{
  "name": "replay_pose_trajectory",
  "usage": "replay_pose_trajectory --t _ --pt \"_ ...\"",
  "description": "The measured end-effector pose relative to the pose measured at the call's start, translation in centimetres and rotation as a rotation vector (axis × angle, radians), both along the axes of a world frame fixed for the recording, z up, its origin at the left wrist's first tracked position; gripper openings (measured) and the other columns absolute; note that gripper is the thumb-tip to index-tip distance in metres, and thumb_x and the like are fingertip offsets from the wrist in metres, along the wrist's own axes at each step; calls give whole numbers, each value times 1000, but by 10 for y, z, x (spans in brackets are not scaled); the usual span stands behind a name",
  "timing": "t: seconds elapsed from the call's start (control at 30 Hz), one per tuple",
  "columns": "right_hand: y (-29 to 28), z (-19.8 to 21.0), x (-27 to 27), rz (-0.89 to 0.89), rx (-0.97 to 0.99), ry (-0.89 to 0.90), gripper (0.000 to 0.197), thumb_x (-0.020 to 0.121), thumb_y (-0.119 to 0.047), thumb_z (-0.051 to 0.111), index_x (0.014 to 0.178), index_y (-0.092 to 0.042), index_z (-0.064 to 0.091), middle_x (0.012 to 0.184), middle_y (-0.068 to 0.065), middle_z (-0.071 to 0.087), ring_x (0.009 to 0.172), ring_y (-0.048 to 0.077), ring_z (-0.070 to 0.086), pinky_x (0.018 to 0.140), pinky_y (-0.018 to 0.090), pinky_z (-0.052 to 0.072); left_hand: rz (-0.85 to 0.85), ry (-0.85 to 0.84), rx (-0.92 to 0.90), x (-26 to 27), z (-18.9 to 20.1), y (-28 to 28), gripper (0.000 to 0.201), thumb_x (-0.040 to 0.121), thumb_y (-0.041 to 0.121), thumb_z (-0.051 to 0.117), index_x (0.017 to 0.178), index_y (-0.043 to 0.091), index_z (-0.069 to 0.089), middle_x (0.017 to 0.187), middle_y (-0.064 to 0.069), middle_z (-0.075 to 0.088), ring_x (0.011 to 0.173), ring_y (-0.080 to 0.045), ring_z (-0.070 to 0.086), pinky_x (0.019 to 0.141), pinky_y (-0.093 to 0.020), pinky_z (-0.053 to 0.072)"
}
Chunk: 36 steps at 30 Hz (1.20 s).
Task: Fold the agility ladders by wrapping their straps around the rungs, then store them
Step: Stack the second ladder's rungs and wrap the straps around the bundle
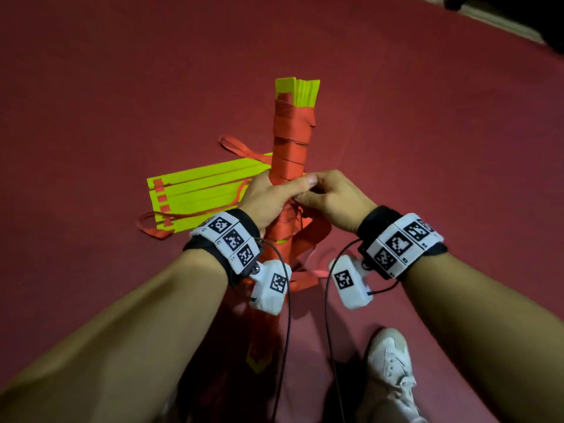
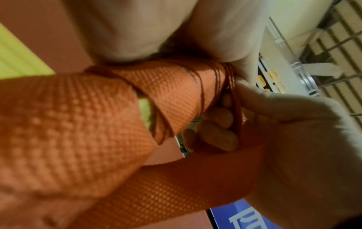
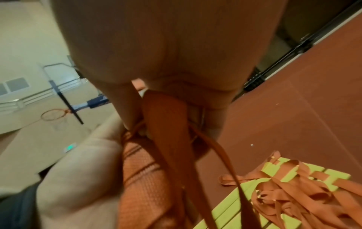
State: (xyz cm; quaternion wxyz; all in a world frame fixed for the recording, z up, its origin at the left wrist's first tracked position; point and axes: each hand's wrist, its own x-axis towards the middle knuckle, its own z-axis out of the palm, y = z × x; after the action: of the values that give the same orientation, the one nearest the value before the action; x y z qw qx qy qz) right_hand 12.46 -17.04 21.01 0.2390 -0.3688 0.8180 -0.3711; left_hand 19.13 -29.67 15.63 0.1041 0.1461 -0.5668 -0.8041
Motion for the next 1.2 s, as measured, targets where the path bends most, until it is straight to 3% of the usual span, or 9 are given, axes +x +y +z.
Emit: replay_pose_trajectory --t 0.1,0.27,0.43,0.53,0.67,0.83,0.93,1.07,1.2 --pt "7 -16 2 -3 19 0 16 96 -12 61 91 3 65 76 16 67 65 17 55 64 40 47 16 -27 22 3 -15 8 25 74 26 79 90 9 71 79 -12 69 68 -23 65 65 -34 54" --pt "10 -42 14 56 41 51 24 99 -21 59 75 -23 58 63 -9 57 56 7 50 61 29 41 84 -80 23 16 -36 9 11 83 16 75 92 12 69 80 -9 72 70 -23 68 66 -35 57" --pt "20 -51 18 108 34 33 17 95 -20 66 78 -22 62 71 -6 62 61 6 53 65 32 46 104 -124 -63 27 -49 6 16 76 33 77 86 22 76 89 -6 77 83 -24 70 89 -50 56" --pt "31 -51 10 124 99 101 13 90 -15 69 83 -24 64 80 3 68 71 19 61 74 41 52 91 -139 -93 35 -60 8 28 72 45 80 92 26 78 95 -4 77 85 -20 71 89 -44 57" --pt "45 -46 5 93 140 170 14 95 -14 60 82 -19 60 75 -7 63 71 12 57 74 37 49 29 -131 -48 42 -69 17 36 82 38 78 111 21 69 106 -4 74 95 -18 68 90 -40 53" --pt "45 -49 24 38 84 223 15 102 -14 47 87 -14 50 68 -9 49 59 4 45 57 21 34 -90 -127 -39 47 -75 35 97 37 48 99 120 20 58 103 -1 73 93 -16 70 86 -37 57" --pt "53 -51 26 2 85 208 14 101 -11 47 88 -12 50 69 -9 53 60 3 49 58 21 36 -51 -133 -142 52 -82 43 94 39 26 93 123 20 53 111 -16 71 96 -27 70 90 -51 58" --pt "66 -58 28 25 134 140 11 101 -9 46 92 -10 53 74 -2 65 59 -3 55 58 17 40 33 -211 -139 56 -84 41 97 33 33 83 120 13 45 96 -2 63 81 -13 63 78 -39 54" --pt "70 -63 33 77 178 152 24 99 -3 44 104 -20 60 76 -6 64 62 1 55 60 17 42 83 -249 -158 59 -86 38 78 32 35 82 102 23 49 95 -2 64 86 -19 62 83 -45 55"
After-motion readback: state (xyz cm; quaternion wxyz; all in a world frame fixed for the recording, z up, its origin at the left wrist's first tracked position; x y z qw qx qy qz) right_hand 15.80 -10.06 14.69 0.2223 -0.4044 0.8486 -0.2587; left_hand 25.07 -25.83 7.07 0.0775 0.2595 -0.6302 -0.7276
